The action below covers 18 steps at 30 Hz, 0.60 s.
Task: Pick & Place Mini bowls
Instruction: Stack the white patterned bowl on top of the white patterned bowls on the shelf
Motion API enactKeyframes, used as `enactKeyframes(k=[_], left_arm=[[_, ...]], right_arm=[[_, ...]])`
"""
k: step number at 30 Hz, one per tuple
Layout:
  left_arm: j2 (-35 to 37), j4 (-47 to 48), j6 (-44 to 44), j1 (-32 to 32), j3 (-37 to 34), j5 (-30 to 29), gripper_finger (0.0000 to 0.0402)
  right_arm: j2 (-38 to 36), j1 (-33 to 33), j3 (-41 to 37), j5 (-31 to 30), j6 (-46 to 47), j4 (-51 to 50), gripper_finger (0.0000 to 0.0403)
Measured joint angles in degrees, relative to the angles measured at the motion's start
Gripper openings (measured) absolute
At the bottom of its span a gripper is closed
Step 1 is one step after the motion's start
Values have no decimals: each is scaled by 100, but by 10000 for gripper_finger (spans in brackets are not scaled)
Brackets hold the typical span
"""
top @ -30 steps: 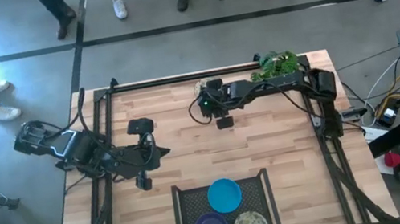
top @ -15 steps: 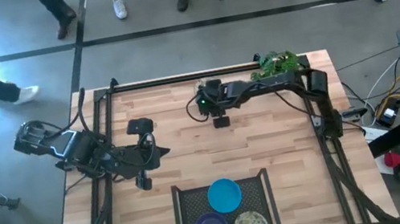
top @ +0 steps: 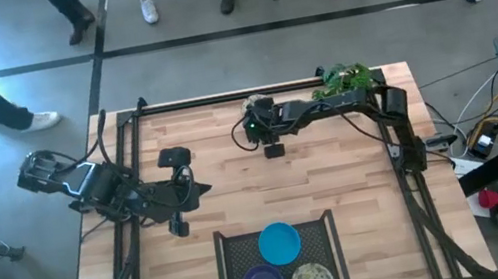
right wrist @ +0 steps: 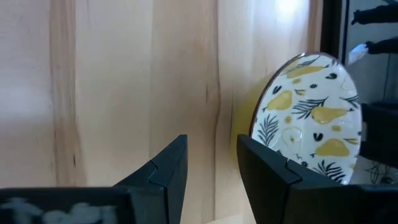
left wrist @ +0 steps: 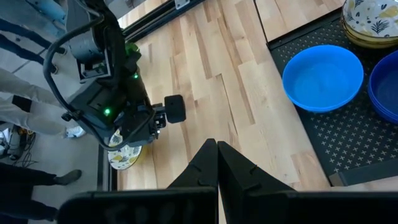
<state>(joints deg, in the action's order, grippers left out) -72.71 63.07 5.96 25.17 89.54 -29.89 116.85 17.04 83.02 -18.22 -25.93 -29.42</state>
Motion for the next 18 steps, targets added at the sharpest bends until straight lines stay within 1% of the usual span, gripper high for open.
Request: enactKeyframes(k=[7,18], left_arm=[[0,0,2,0,0,3,0],[0,1,2,0,0,15,0]], right_arm=[[-12,51,20,-190,-108,43,134],[-14,189,22,-190,-270,289,134]])
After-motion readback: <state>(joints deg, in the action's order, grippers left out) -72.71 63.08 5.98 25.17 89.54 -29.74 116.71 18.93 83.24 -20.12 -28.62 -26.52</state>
